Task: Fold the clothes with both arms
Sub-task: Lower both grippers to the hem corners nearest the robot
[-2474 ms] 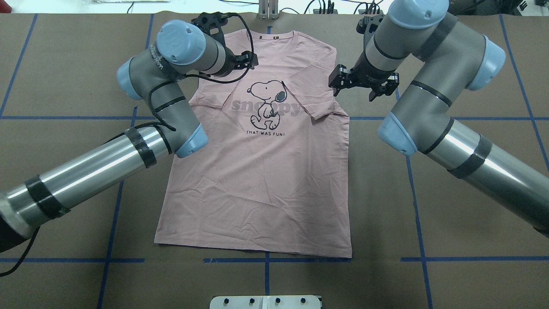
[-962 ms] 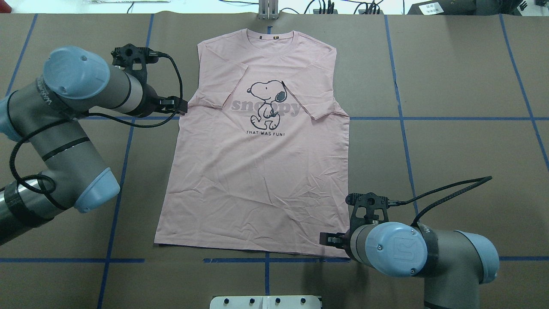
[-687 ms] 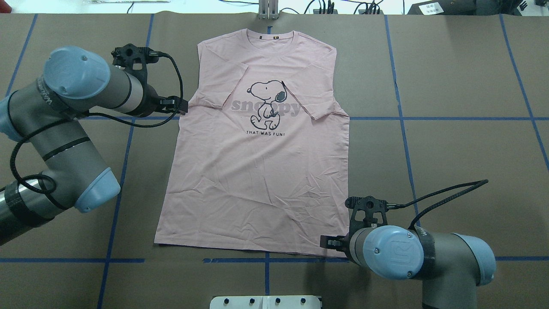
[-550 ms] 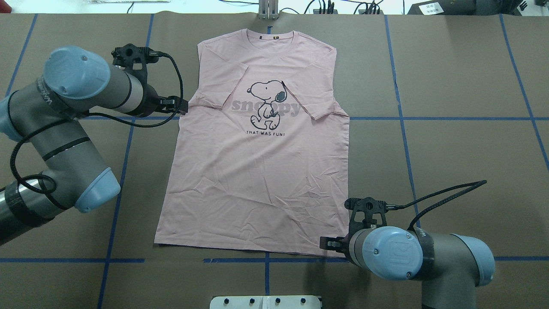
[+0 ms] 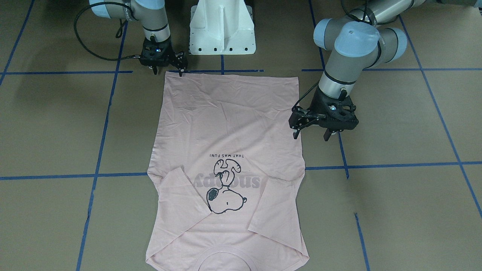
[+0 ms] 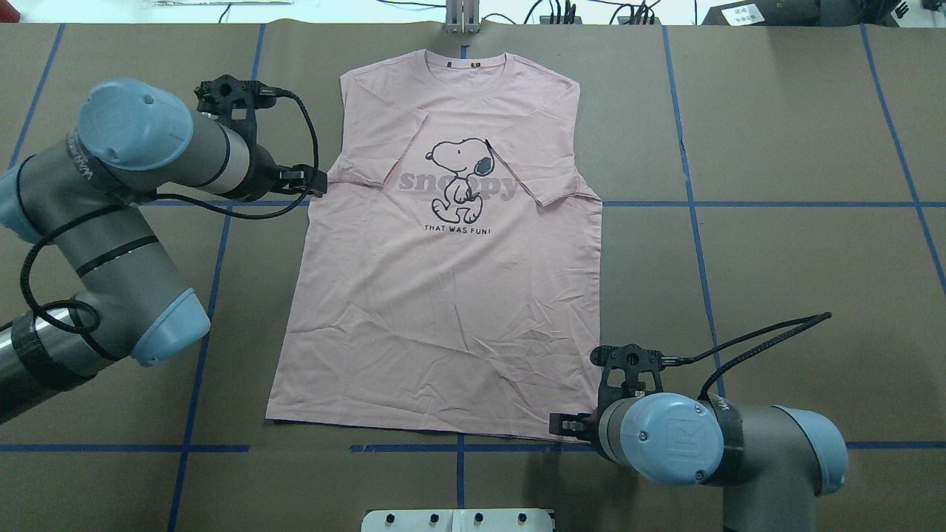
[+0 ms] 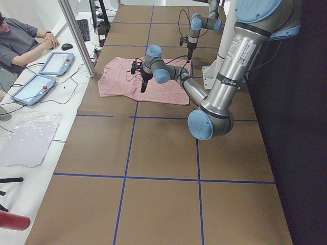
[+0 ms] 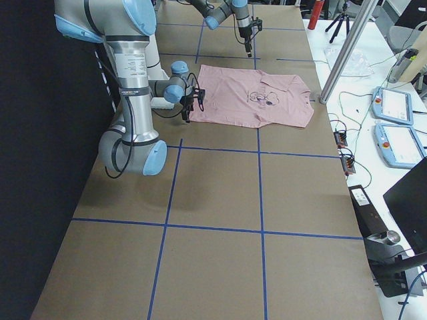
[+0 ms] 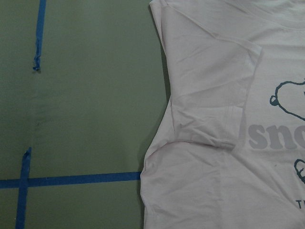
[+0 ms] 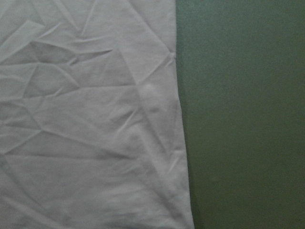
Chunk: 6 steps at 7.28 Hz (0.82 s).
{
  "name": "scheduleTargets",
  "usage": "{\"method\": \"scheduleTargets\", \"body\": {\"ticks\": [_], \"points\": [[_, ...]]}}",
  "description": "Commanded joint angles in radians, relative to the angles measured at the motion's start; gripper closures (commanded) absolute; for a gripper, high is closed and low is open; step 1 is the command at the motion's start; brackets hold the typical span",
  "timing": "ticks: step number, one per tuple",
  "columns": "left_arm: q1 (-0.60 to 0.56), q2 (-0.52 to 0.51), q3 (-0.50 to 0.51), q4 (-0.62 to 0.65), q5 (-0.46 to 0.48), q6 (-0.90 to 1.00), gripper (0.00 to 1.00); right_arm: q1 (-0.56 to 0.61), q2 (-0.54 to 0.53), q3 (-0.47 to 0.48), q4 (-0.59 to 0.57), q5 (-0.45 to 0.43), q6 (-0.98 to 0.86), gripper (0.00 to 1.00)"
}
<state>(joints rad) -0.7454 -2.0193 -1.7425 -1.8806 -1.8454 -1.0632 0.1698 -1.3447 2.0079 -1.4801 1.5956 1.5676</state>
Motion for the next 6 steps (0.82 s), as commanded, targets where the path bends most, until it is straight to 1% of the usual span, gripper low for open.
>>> {"method": "scheduleTargets", "body": {"ticks": [1,2,3,5,6], "points": [[0.001,-0.002,0.001,0.000,0.000,-0.008,0.00,-0.001,0.001,-0.015,0.000,0.001,-0.004,0.01],[0.001,-0.002,0.003,0.000,0.000,-0.008,0.00,0.000,-0.001,-0.015,0.000,0.001,-0.004,0.01],[0.001,-0.002,0.003,0.000,0.000,-0.008,0.00,0.001,-0.001,-0.015,0.000,0.000,-0.003,0.10],[0.001,-0.002,0.003,0.000,0.000,-0.008,0.00,0.002,-0.005,-0.015,0.000,0.006,-0.006,0.85],[0.001,-0.002,0.003,0.000,0.000,-0.006,0.00,0.004,-0.005,-0.014,0.001,0.013,-0.006,1.00]]}}
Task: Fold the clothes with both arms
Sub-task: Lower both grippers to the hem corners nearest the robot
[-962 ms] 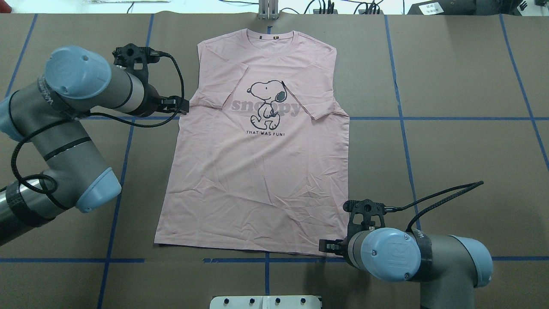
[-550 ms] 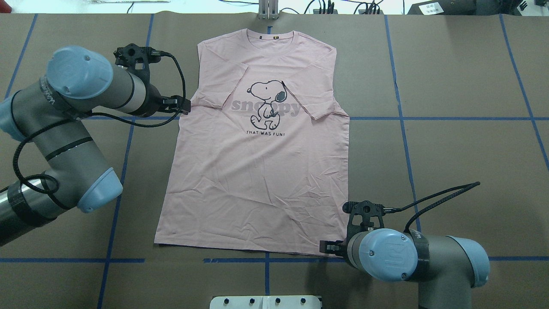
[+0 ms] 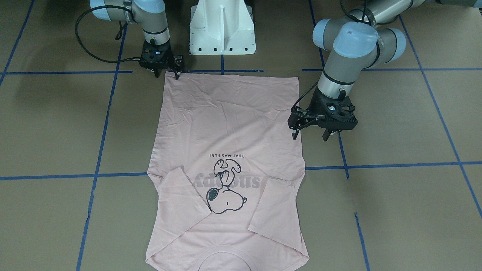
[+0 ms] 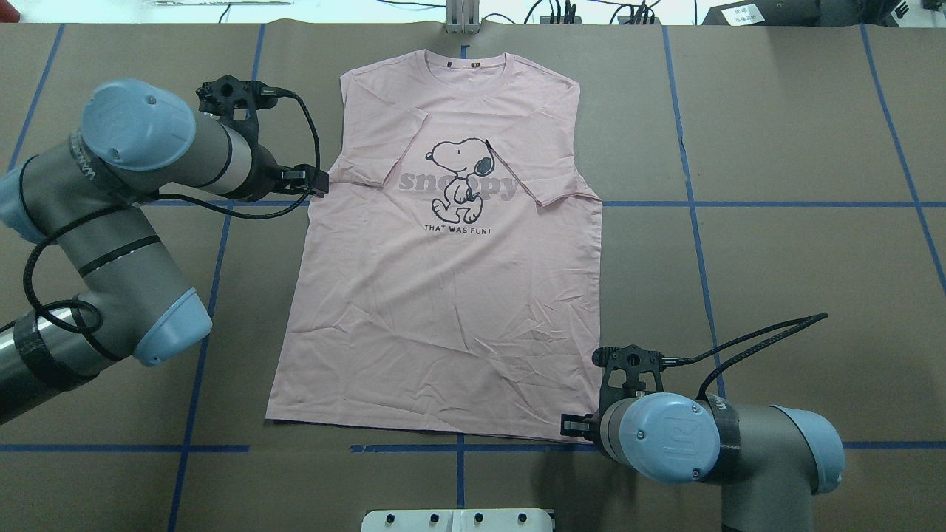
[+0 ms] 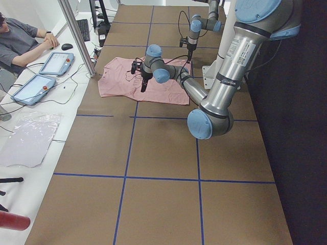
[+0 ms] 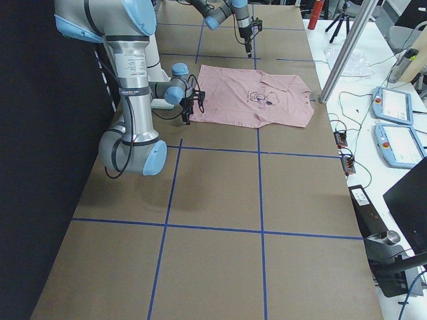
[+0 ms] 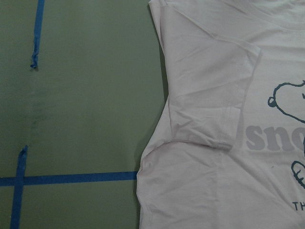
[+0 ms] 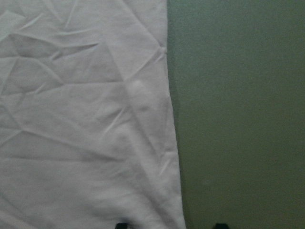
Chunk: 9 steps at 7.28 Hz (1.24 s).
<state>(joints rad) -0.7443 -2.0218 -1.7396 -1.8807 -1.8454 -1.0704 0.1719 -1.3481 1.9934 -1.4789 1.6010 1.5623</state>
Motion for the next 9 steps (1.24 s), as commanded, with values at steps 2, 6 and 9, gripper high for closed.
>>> {"method": "scheduleTargets", "body": {"ticks": [2,6,9], "points": [[0.000,0.000,0.003,0.000,0.000,0.004,0.00,0.001,-0.002,0.010,0.000,0.010,-0.002,1.00],[-0.001,0.002,0.005,0.000,0.000,0.003,0.00,0.005,0.000,0.024,0.002,0.002,-0.001,1.00],[0.017,0.038,-0.004,-0.002,0.061,-0.109,0.00,0.001,0.006,0.082,0.002,-0.012,-0.001,1.00]]}}
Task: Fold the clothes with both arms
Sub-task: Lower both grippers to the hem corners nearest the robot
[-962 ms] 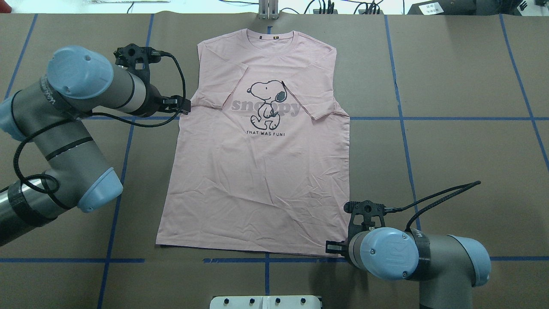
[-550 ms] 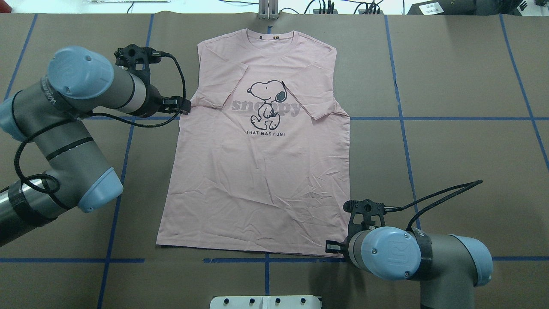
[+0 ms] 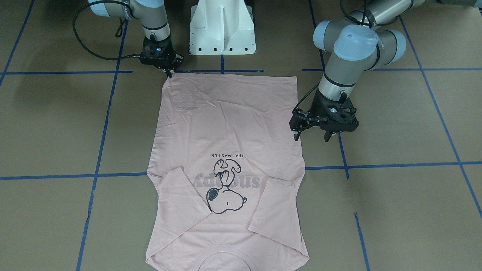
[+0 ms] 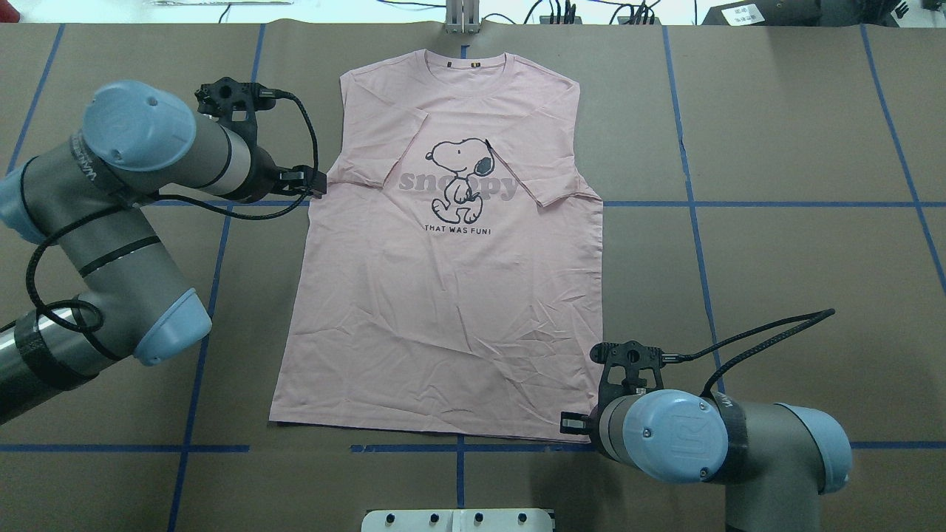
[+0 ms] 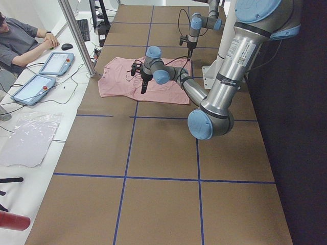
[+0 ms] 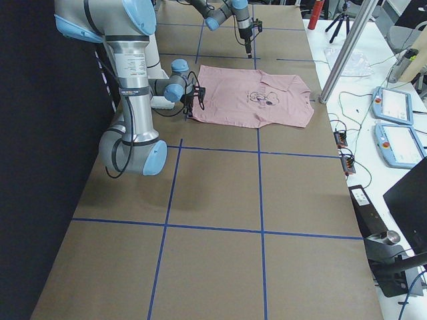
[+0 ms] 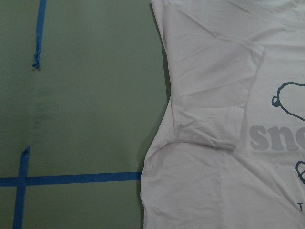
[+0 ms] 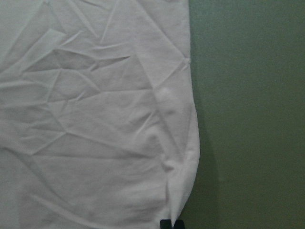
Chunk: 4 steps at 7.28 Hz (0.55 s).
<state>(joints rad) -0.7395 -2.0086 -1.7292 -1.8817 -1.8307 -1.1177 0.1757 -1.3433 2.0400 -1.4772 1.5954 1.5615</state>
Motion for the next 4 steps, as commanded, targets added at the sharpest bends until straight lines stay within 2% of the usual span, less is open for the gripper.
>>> {"method": "scheduleTargets", "body": {"ticks": [1,2,3,4], "points": [[0.102,0.095,-0.061,-0.001,0.069,-0.114,0.00,0.001,0.001,0.051,0.000,-0.015,0.008,1.00],[0.171,0.123,-0.111,0.015,0.118,-0.208,0.00,0.007,0.003,0.057,0.002,-0.023,0.009,1.00],[0.208,0.155,-0.151,0.047,0.125,-0.285,0.00,0.011,0.004,0.063,0.002,-0.023,0.009,1.00],[0.239,0.238,-0.246,0.049,0.136,-0.380,0.00,0.013,0.004,0.063,0.002,-0.023,0.009,1.00]]}}
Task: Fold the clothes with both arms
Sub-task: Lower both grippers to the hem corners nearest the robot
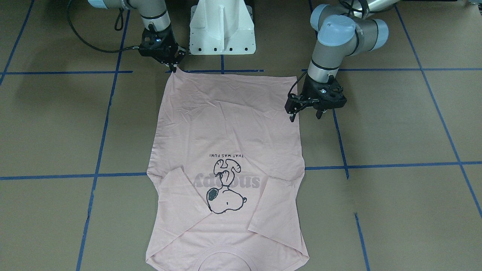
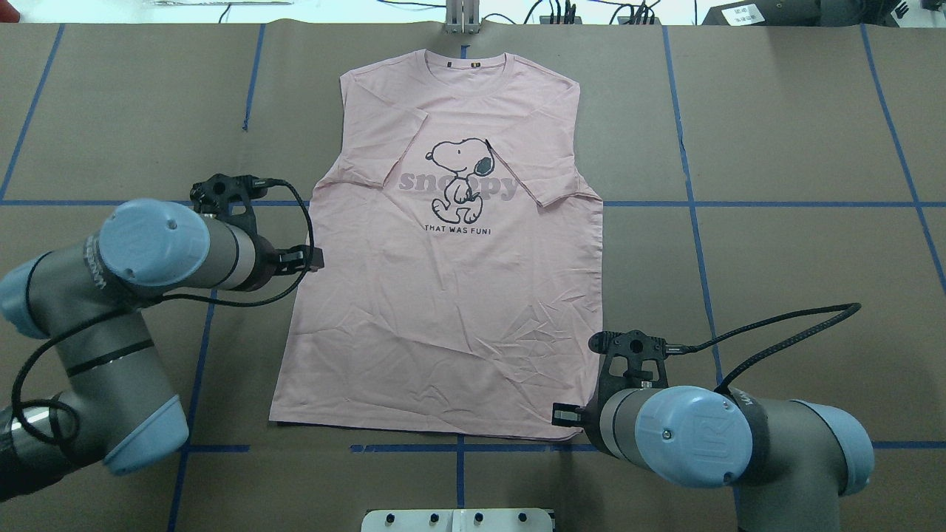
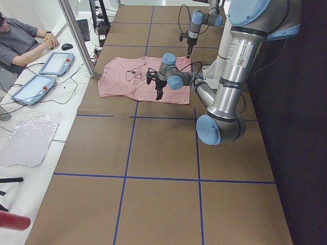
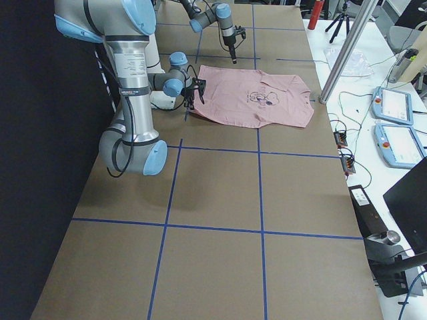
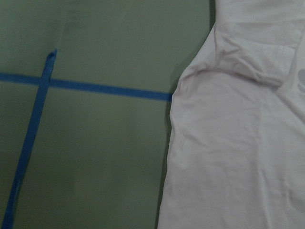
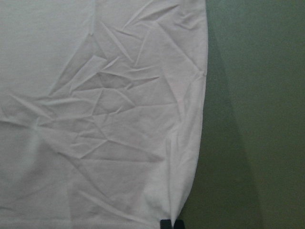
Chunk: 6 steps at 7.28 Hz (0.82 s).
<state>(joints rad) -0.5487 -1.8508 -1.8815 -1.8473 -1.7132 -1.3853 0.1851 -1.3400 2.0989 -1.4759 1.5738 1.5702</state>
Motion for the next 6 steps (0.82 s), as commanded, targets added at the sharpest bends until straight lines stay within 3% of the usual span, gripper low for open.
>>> {"method": "scheduleTargets", "body": {"ticks": [1,2,4,6], "points": [[0.088,0.181,-0.208,0.010,0.048,-0.170,0.00,0.005,0.002,0.004,0.000,-0.006,0.001,1.00],[0.120,0.205,-0.231,0.008,0.062,-0.222,0.00,0.005,0.001,0.004,0.000,-0.006,0.001,1.00],[0.236,0.184,-0.185,0.007,0.223,-0.346,0.00,0.010,0.001,0.006,0.000,-0.006,0.001,1.00],[0.250,0.157,-0.135,0.010,0.228,-0.347,0.00,0.011,0.001,0.006,0.000,-0.006,0.001,1.00]]}}
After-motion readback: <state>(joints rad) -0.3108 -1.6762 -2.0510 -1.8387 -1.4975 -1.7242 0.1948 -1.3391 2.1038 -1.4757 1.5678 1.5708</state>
